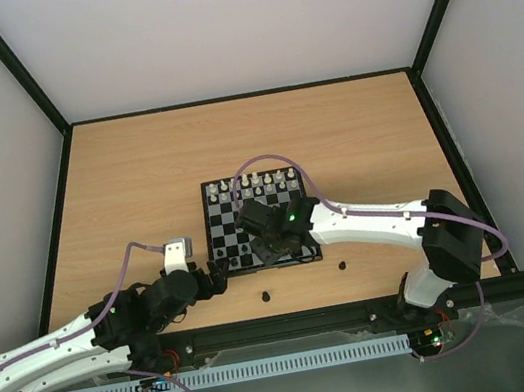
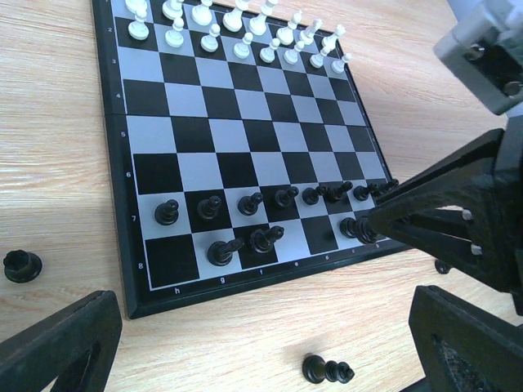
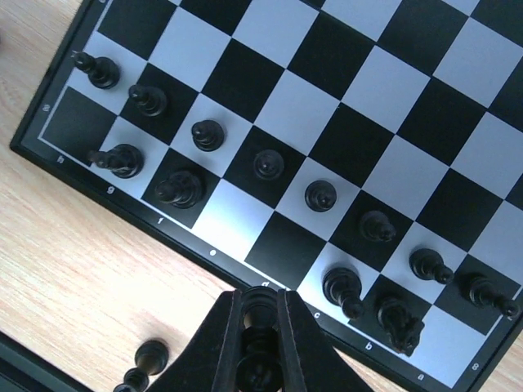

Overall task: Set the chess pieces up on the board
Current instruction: Place the chess piece on the chessboard, then pick up the chess piece at the center of the board.

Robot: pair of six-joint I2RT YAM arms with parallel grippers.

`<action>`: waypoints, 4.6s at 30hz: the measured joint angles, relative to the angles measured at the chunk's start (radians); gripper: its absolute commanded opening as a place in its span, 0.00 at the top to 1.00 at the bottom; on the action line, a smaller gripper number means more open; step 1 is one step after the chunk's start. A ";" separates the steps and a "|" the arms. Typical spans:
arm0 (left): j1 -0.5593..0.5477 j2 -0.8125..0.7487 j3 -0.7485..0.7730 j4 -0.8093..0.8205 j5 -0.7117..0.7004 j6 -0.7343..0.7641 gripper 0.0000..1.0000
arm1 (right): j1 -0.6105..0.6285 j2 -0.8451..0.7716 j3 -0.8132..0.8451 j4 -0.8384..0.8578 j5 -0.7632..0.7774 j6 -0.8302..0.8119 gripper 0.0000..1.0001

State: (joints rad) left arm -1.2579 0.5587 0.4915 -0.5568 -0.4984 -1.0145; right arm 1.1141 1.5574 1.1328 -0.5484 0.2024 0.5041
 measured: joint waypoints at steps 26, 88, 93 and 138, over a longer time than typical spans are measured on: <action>0.000 -0.006 0.000 -0.003 0.000 0.000 0.01 | -0.056 0.126 0.005 0.041 -0.071 -0.060 0.97; 0.000 -0.001 0.000 -0.005 -0.001 0.000 0.01 | -0.080 0.170 -0.011 0.083 -0.060 -0.060 0.85; 0.000 0.003 0.000 -0.005 -0.001 0.000 0.01 | -0.080 0.169 -0.015 0.085 -0.063 -0.060 0.84; 0.000 0.051 0.014 -0.011 -0.011 -0.024 0.01 | -0.080 -0.494 -0.274 0.053 -0.179 -0.001 0.01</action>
State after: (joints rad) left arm -1.2583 0.6094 0.5060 -0.5682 -0.5095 -1.0386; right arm 1.0344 1.0637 0.8593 -0.4950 0.0238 0.5030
